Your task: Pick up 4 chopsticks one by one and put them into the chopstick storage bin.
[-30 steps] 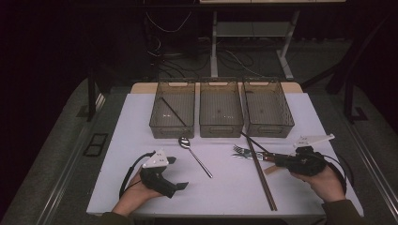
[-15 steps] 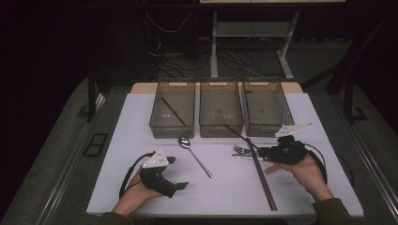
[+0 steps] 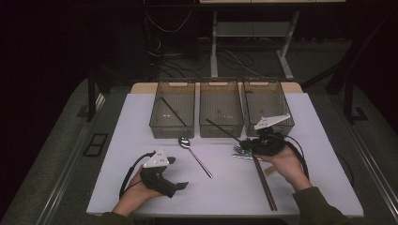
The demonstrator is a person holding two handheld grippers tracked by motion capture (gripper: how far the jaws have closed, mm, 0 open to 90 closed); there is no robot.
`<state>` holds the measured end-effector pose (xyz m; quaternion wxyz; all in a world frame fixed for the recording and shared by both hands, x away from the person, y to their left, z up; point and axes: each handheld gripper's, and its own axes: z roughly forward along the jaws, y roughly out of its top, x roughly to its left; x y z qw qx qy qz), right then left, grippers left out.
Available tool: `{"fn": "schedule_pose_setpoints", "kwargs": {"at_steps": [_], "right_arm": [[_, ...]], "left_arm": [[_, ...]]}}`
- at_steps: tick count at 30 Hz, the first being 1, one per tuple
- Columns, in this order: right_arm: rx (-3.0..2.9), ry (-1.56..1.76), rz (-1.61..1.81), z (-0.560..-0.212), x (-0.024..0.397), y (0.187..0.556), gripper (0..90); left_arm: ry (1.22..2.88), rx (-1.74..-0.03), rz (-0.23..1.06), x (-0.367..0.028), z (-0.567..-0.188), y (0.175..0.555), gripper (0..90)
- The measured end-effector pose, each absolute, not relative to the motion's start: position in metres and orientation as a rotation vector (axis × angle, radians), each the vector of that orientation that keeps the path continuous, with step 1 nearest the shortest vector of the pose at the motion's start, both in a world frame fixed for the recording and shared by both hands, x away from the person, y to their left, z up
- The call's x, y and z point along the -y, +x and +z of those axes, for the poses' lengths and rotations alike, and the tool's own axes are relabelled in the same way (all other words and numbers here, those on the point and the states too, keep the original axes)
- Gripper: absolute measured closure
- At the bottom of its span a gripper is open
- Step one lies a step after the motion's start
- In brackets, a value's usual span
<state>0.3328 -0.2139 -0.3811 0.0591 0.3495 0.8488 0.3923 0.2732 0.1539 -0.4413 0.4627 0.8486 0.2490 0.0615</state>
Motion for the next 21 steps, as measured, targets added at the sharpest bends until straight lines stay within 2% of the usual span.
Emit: {"fn": "schedule_pose_setpoints", "kwargs": {"at_steps": [21], "right_arm": [[-2.561, 1.036, 1.201, -0.361, 0.164, 0.369, 85.4]], "left_arm": [[2.081, -0.599, 0.151, -0.153, -0.441, 0.273, 0.0]]}}
